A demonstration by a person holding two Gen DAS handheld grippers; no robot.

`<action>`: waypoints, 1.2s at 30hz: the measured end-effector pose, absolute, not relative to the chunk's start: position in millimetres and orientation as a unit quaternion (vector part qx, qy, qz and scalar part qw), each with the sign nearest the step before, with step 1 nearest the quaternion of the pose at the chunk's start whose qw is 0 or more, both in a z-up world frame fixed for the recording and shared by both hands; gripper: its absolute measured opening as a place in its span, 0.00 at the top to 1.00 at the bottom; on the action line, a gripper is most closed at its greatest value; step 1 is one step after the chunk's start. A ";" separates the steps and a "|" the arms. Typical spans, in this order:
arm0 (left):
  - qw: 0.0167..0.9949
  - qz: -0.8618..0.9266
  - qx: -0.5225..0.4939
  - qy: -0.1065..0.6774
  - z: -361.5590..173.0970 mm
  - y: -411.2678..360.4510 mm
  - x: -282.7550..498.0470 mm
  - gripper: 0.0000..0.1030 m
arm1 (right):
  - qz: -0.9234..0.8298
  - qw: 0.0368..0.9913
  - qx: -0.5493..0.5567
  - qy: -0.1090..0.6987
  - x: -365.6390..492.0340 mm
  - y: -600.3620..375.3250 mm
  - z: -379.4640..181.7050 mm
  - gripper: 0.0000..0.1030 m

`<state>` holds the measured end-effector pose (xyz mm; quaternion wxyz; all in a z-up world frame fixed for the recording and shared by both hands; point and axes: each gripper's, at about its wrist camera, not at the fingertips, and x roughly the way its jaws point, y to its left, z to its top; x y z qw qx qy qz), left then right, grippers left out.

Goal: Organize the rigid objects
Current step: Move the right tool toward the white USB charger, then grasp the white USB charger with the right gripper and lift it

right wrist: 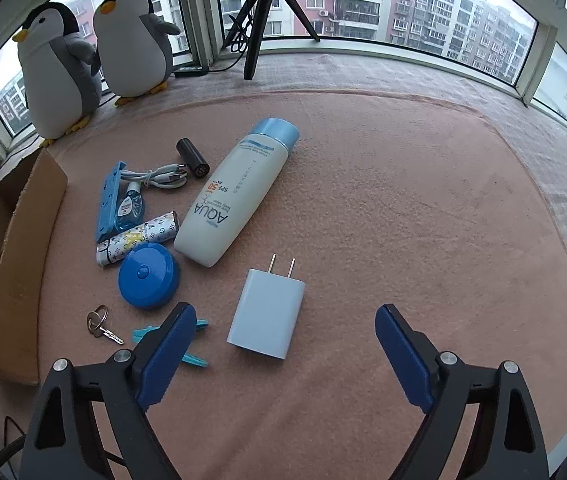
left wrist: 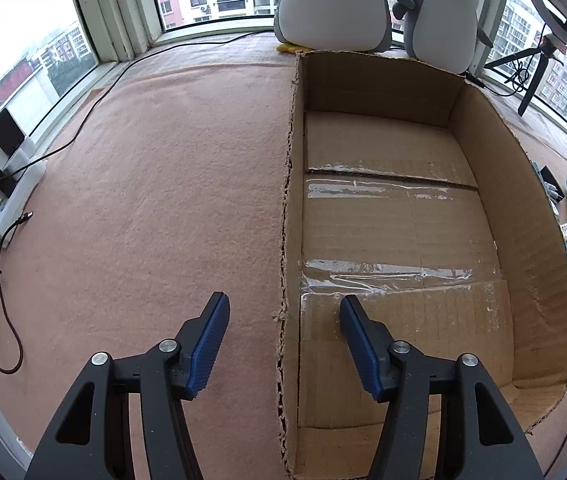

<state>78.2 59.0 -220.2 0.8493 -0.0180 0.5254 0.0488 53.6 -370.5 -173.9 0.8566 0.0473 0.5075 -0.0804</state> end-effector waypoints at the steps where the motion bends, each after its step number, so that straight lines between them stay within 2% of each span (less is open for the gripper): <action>1: 0.849 0.047 -0.017 0.526 -220.0 58.5 78.5 0.43 | -0.082 0.855 0.051 0.510 56.0 -371.1 -175.0 0.17; 3: 0.850 0.045 -0.014 0.525 -219.8 57.4 78.8 0.44 | -0.085 0.849 0.059 0.518 61.0 -373.1 -178.0 0.27; 4: 0.850 0.045 -0.015 0.524 -219.9 57.5 79.1 0.44 | -0.086 0.846 0.063 0.522 63.0 -374.0 -179.4 0.29; 7: 0.850 0.043 -0.018 0.524 -220.1 57.7 79.6 0.44 | -0.091 0.837 0.061 0.537 69.9 -375.5 -186.7 0.31; 9: 0.851 0.043 -0.018 0.523 -219.7 57.6 78.3 0.44 | -0.092 0.831 0.064 0.546 72.9 -377.3 -191.2 0.37; 19: 0.852 0.041 -0.019 0.522 -219.6 58.5 77.0 0.44 | -0.089 0.823 0.044 0.559 77.2 -374.2 -203.4 0.45; 22: 0.852 0.042 -0.019 0.522 -219.3 58.9 77.5 0.44 | -0.086 0.825 0.041 0.557 77.4 -373.8 -202.2 0.56; 24: 0.852 0.042 -0.019 0.522 -219.1 58.7 77.8 0.44 | -0.082 0.826 0.040 0.557 78.3 -373.7 -201.0 0.69; 36: 0.852 0.038 -0.023 0.522 -219.7 60.0 79.5 0.44 | -0.071 0.838 0.044 0.540 73.2 -368.7 -185.0 0.69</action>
